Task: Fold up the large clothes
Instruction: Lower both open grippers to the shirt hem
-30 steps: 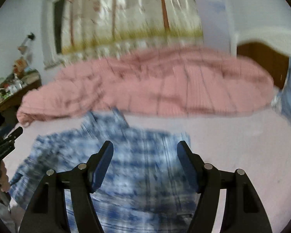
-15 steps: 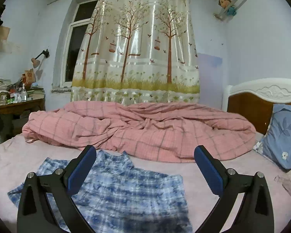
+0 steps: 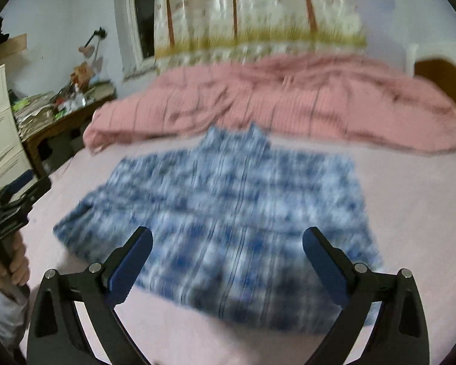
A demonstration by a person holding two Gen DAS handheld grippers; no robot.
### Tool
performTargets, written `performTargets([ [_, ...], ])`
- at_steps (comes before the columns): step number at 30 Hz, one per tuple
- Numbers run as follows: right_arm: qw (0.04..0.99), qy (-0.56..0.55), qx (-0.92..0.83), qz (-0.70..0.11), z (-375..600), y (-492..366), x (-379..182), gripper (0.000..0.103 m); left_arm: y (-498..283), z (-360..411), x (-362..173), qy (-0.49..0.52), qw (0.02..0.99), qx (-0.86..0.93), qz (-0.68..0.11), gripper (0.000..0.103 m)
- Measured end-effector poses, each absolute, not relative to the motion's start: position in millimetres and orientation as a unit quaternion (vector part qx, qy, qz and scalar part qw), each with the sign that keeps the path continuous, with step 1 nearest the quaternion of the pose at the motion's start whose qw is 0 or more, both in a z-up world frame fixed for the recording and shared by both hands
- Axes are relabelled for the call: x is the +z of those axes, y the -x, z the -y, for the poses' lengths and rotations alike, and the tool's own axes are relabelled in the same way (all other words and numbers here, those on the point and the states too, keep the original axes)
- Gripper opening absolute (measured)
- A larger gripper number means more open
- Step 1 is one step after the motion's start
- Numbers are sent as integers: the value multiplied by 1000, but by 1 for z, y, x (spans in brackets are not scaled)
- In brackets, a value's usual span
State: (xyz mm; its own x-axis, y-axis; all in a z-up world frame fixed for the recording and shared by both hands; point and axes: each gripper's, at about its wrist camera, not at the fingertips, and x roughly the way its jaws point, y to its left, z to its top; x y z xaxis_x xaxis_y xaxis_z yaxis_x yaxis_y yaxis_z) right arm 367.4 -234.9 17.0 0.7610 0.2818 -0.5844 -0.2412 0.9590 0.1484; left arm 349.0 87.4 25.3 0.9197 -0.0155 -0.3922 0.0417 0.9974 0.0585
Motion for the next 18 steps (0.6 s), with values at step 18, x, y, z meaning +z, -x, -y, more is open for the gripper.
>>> performTargets([
  [18, 903, 89, 102, -408, 199, -352, -50, 99, -329, -67, -18, -157, 961, -20, -226, 103],
])
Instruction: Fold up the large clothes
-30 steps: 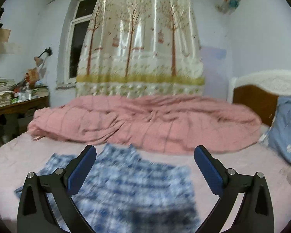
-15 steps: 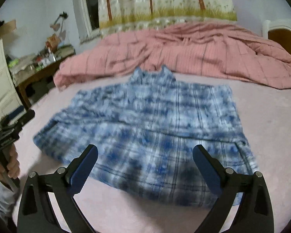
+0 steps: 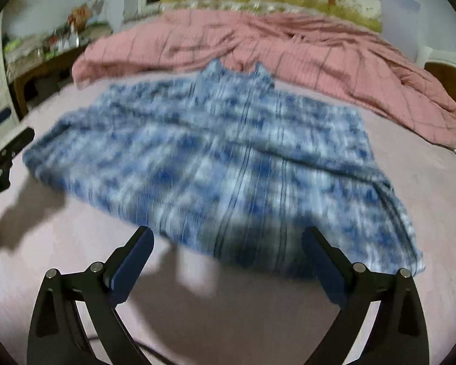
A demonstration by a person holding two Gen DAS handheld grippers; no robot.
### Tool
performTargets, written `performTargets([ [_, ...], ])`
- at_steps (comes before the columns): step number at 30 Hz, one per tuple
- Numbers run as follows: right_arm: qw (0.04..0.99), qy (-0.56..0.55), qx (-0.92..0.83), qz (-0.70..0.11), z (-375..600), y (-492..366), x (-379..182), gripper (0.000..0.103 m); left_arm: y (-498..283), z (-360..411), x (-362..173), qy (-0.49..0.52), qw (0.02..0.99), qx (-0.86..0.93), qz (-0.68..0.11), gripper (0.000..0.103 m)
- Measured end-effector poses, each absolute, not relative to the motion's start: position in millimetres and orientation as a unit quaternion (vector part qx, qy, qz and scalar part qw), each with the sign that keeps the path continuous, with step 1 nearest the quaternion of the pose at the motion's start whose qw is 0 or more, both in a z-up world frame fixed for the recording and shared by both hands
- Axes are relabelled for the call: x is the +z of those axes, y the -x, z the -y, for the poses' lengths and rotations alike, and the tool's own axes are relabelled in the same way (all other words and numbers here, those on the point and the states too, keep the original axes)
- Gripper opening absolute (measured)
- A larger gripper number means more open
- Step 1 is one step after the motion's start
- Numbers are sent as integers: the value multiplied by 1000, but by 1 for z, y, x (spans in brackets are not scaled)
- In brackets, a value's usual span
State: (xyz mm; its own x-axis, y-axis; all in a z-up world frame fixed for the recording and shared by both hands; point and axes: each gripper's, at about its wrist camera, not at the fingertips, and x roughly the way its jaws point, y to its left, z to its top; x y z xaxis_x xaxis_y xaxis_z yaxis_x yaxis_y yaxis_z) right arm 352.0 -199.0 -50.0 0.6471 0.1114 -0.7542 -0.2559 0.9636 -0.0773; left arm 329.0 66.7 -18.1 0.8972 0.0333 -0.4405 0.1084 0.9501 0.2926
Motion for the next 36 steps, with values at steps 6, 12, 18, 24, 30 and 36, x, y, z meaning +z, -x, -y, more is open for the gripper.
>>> performTargets([
  [6, 898, 157, 42, -409, 188, -355, -61, 99, -346, -57, -42, -172, 933, -62, -311, 103],
  [12, 897, 190, 7, -400, 186, -356, -64, 99, -348, -41, -65, -218, 911, -53, -347, 103],
  [18, 901, 136, -14, -412, 219, -370, -64, 99, -369, -67, -68, -157, 909, -45, -384, 88],
  [24, 907, 110, -24, -406, 234, -376, -63, 92, -374, -85, -68, -114, 911, -38, -395, 32],
  [30, 919, 92, -47, -381, 244, -370, -58, 22, -363, -90, -55, -114, 924, -36, -363, 8],
  [36, 940, 82, -39, -328, 245, -334, -33, 9, -333, -101, -41, -81, 927, -40, -363, 6],
])
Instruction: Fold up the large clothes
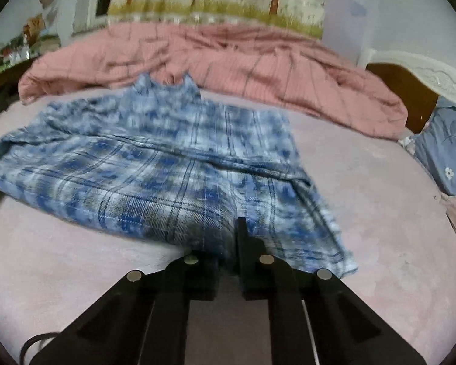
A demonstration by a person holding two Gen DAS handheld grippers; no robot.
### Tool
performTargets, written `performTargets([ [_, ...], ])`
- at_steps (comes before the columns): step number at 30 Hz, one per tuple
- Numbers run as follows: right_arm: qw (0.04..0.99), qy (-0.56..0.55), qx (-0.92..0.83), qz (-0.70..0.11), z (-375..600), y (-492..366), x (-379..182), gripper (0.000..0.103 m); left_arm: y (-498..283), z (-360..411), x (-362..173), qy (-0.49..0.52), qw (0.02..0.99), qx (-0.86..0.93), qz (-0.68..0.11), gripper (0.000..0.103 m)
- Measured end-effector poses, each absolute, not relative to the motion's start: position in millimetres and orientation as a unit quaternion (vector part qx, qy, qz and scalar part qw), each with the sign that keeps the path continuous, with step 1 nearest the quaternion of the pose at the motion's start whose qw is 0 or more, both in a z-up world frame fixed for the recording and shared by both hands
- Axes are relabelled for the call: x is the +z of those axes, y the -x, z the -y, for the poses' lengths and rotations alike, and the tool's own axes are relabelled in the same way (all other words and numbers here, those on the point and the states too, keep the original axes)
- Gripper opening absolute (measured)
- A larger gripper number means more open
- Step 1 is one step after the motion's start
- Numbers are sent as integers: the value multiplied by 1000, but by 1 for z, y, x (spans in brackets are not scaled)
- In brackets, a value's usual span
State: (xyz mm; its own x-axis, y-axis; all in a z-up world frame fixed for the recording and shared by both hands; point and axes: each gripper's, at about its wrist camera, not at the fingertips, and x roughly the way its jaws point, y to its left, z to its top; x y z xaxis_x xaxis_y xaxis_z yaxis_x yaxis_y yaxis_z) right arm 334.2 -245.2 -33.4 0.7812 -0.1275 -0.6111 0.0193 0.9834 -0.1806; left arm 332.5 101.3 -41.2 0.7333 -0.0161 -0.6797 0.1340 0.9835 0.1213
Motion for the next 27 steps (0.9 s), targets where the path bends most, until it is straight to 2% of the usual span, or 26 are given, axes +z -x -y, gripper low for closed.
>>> performTargets([
  [8, 950, 85, -22, -300, 233, -259, -4, 9, -271, -117, -5, -59, 940, -42, -334, 5],
  [12, 951, 97, -20, -292, 233, -249, 11, 9, -275, -114, 5, -65, 939, -44, -335, 5],
  [20, 956, 64, -28, -284, 233, -333, 48, 9, -374, -113, 44, -69, 939, -20, -338, 5],
  [27, 947, 42, -33, -317, 236, -444, 50, 9, -485, -114, 29, -38, 915, -5, -402, 5],
])
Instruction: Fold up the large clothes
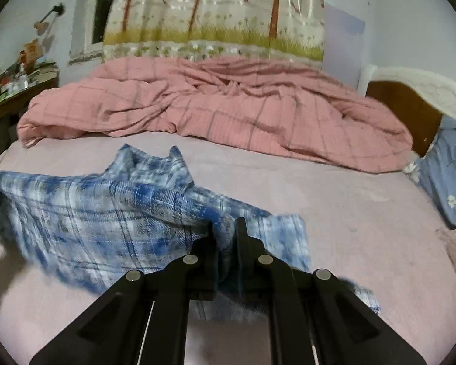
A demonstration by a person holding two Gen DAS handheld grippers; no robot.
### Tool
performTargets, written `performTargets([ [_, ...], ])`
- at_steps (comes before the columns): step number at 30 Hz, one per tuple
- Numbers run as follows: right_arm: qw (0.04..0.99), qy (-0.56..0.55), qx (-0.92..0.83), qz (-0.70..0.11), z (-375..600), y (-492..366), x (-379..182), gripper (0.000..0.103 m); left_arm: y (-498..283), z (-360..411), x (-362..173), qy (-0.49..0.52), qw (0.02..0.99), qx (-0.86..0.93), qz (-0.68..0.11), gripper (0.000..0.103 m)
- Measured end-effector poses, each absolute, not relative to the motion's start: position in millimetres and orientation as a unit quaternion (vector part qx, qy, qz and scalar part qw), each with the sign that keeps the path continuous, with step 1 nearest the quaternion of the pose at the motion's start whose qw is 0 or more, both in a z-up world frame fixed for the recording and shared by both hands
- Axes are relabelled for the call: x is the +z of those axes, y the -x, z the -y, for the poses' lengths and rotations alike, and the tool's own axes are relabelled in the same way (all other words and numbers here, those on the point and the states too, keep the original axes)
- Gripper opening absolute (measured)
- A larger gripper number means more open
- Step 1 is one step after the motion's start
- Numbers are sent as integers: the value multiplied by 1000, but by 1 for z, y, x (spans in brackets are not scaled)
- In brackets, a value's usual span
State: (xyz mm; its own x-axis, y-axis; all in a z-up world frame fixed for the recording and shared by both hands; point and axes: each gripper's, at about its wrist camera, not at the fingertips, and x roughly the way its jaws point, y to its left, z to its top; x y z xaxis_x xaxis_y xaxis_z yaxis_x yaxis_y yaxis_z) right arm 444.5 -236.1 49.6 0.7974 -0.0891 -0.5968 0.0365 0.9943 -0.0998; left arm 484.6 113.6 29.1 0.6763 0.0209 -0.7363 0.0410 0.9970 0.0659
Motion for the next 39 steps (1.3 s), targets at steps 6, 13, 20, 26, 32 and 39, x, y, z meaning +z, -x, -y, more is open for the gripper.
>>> performTargets([
  [6, 935, 29, -31, -353, 238, -509, 16, 9, -529, -112, -8, -18, 904, 0, -428, 5],
  [13, 930, 24, -31, -364, 244, -529, -22, 9, -543, -108, -48, -32, 913, -20, -406, 8],
  [20, 931, 53, -45, -359, 240, -538, -35, 9, -547, -109, -51, -51, 934, -18, -353, 18],
  [26, 928, 34, -39, -370, 247, -541, -40, 10, -542, -118, -42, -55, 944, 32, -325, 72],
  [32, 933, 27, -32, -358, 248, -536, -33, 10, -528, -132, -18, -40, 954, 30, -297, 86],
  [39, 935, 31, -23, -352, 248, -530, -23, 11, -518, -126, 1, -69, 953, 36, -292, 98],
])
